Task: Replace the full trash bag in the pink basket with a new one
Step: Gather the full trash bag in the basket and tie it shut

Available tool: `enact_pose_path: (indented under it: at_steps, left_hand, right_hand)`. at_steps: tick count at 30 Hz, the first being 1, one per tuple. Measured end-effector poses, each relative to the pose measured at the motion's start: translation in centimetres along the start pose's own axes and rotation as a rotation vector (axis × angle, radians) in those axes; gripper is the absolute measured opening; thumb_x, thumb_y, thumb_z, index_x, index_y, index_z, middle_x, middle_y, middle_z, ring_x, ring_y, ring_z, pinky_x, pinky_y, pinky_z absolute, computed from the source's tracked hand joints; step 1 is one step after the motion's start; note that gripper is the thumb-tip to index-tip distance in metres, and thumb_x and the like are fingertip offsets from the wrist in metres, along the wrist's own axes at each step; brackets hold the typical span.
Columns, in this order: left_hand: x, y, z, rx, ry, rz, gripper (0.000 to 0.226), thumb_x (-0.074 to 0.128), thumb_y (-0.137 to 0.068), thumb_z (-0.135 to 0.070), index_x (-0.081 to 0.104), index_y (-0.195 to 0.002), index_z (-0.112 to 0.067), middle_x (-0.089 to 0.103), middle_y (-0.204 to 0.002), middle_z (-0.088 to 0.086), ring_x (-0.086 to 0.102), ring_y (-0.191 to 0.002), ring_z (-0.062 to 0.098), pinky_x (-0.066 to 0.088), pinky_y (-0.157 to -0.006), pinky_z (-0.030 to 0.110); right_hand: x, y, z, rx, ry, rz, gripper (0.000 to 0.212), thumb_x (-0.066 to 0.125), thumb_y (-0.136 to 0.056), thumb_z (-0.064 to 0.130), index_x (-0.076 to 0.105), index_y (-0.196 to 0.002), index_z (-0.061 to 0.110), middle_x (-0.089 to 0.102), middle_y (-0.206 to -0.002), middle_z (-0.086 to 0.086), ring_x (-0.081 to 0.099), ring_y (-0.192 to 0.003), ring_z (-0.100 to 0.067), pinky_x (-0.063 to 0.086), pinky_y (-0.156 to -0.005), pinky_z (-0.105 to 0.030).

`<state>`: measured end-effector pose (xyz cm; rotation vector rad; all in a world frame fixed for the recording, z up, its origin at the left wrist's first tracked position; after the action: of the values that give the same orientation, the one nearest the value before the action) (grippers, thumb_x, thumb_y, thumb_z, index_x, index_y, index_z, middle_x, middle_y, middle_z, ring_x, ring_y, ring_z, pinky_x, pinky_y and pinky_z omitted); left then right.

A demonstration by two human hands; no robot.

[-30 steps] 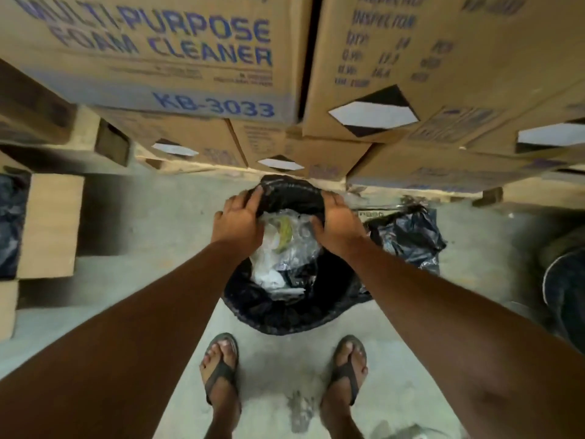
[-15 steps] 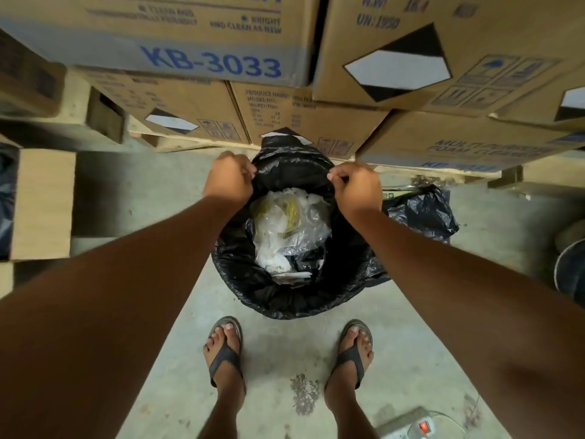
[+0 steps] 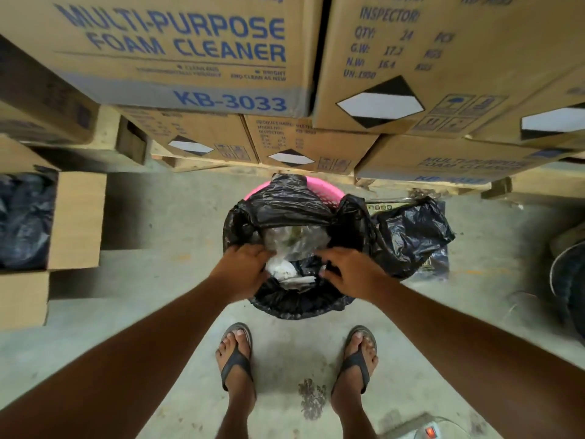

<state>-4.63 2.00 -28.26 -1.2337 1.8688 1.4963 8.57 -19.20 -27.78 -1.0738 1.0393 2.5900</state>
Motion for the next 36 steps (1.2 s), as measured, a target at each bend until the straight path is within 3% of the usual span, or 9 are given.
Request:
enact_pose_path:
  at_steps: [6,9,12,14,17,22,26,30,36]
  left_hand:
    - [6.0,3.4,-1.2,0.073,-0.026,0.208,0.055,0.05,-0.092,-0.048,0.047,-0.144,-0.03,0.047,-0.15,-0.002,0.031,-0.146,0.021,-0.005,-0.121,0.054]
    - [6.8,3.4,-1.0,0.098,0.062,0.136,0.038,0.057,-0.093,-0.033,0.062,-0.13,-0.029,0.06,-0.139,-0.006,0.037,-0.143,0.019,-0.015,-0.117,0.048]
    - [7.0,3.4,-0.4,0.052,0.183,0.005,0.038,0.045,-0.092,-0.038,0.075,-0.11,-0.024,0.073,-0.117,0.0,0.055,-0.129,0.026,-0.003,-0.12,0.044]
    - [6.1,3.1,-0.3,-0.1,0.278,0.019,0.034,0.043,-0.095,-0.038,0.074,-0.109,-0.029,0.072,-0.114,0.002,0.055,-0.125,0.032,0.027,-0.117,0.046]
    - [3.6,2.0,-0.8,-0.264,0.426,-0.087,0.025,0.05,-0.098,-0.034,0.072,-0.109,-0.03,0.074,-0.102,0.005,0.067,-0.096,0.03,0.056,-0.083,0.04]
    - [-1.4,2.2,1.2,-0.414,0.625,-0.61,0.027,0.065,-0.091,-0.029,0.07,-0.115,-0.018,0.072,-0.109,0.008,0.068,-0.098,0.024,0.051,-0.085,0.027]
    - [0.2,2.7,4.0,-0.746,0.67,-0.41,0.057,0.067,-0.087,-0.034,0.05,-0.138,-0.015,0.059,-0.13,0.017,0.055,-0.121,0.035,0.049,-0.096,0.043]
    - [0.8,3.5,4.7,-0.812,0.671,-0.436,0.021,0.061,-0.089,-0.023,0.072,-0.106,-0.016,0.074,-0.098,0.012,0.067,-0.094,0.037,0.05,-0.074,0.034]
    - [-1.1,4.8,-0.4,-0.487,0.696,-0.471,0.028,0.067,-0.089,-0.029,0.071,-0.116,-0.02,0.074,-0.111,0.008,0.07,-0.101,0.028,0.056,-0.091,0.036]
  right_hand:
    - [6.8,3.4,-0.7,-0.156,0.265,0.097,0.039,0.054,-0.092,0.053,0.065,-0.126,0.038,0.07,-0.123,0.008,0.059,-0.117,-0.022,0.021,-0.107,-0.049]
    - [7.2,3.3,-1.5,-0.172,0.2,-0.052,0.03,0.051,-0.091,0.051,0.076,-0.102,0.038,0.076,-0.102,0.014,0.067,-0.098,-0.018,0.027,-0.099,-0.045]
    - [6.7,2.7,-1.5,-0.118,0.2,-0.141,0.031,0.049,-0.092,0.045,0.077,-0.095,0.033,0.077,-0.092,0.008,0.07,-0.086,-0.021,0.041,-0.088,-0.042]
    - [5.6,1.6,-1.4,-0.046,0.113,-0.202,0.027,0.053,-0.093,0.039,0.077,-0.096,0.026,0.076,-0.091,0.001,0.07,-0.083,-0.027,0.051,-0.081,-0.041]
    - [2.9,0.0,-1.7,0.069,-0.127,-0.361,0.018,0.065,-0.092,0.027,0.078,-0.099,0.017,0.075,-0.093,-0.009,0.071,-0.083,-0.031,0.058,-0.077,-0.037]
    - [-0.3,1.5,-2.8,0.233,-0.193,-0.65,0.031,0.066,-0.093,0.027,0.069,-0.122,0.017,0.06,-0.116,-0.012,0.062,-0.099,-0.024,0.054,-0.089,-0.032]
    - [1.2,2.0,-4.8,0.579,-0.316,-0.596,0.055,0.066,-0.092,0.029,0.05,-0.143,0.014,0.05,-0.137,-0.021,0.052,-0.124,-0.037,0.046,-0.107,-0.042]
    - [1.0,2.7,-5.9,0.642,-0.423,-0.763,0.03,0.066,-0.091,0.026,0.072,-0.12,0.018,0.073,-0.11,-0.014,0.071,-0.098,-0.031,0.057,-0.089,-0.035]
    - [0.7,3.1,-1.0,0.282,-0.291,-0.64,0.025,0.069,-0.09,0.019,0.074,-0.114,0.018,0.074,-0.104,-0.01,0.071,-0.088,-0.026,0.06,-0.084,-0.037]
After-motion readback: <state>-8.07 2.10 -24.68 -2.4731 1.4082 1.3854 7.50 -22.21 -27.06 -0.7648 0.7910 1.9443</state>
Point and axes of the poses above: each hand's wrist, its own y-axis away from the middle knuckle, its own x-axis out of the palm, z = x × y, the point moved 4 cm from there along -y, towards the middle knuckle
